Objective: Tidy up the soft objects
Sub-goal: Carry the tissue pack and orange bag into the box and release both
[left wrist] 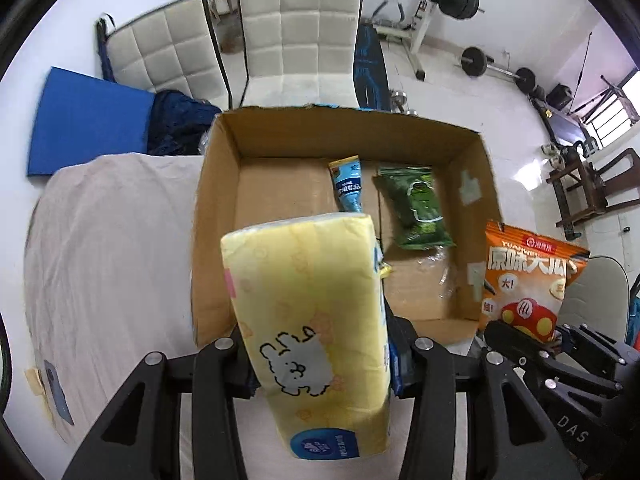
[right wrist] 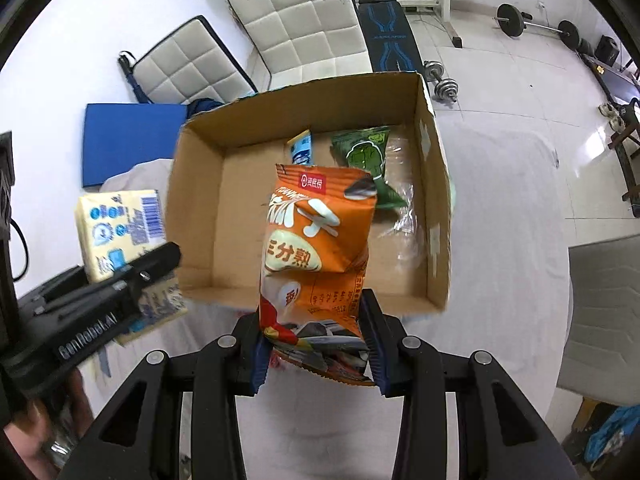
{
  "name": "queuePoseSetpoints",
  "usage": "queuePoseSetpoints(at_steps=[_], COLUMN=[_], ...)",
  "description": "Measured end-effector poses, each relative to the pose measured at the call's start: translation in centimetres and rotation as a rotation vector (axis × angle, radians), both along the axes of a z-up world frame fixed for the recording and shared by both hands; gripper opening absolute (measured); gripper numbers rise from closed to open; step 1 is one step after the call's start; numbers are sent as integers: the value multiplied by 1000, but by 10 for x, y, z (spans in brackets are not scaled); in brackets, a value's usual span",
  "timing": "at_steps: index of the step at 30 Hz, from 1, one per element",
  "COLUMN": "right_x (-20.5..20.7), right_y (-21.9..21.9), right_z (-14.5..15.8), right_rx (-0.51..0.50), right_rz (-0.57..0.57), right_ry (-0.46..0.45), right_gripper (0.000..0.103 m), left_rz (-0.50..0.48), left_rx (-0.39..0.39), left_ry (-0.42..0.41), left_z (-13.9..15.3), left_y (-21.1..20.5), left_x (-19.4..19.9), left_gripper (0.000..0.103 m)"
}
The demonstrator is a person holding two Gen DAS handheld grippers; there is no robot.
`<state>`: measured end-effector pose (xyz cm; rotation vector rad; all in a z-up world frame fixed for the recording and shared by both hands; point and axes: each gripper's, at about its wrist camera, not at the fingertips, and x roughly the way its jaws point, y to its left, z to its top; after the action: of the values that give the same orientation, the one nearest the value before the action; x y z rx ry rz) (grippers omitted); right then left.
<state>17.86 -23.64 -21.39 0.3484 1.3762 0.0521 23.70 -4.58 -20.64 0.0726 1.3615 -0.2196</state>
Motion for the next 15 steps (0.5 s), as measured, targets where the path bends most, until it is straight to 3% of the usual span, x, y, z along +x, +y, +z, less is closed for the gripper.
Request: queuePoseSetpoints(at_steps=[9,15], right_x=[28,31], right_y=[-7,-1], right_z=[-79,-113], right_rx=[-11,-14], right_rz=[-7,6], right_ry=[131,181], right_gripper=[42,42], left_rz=[-21,-27], left_rx=[41,42], left_ry=[127,172], left_z=[-62,-94], left_y=[6,3], left_x=[52,80], left_gripper=[43,43])
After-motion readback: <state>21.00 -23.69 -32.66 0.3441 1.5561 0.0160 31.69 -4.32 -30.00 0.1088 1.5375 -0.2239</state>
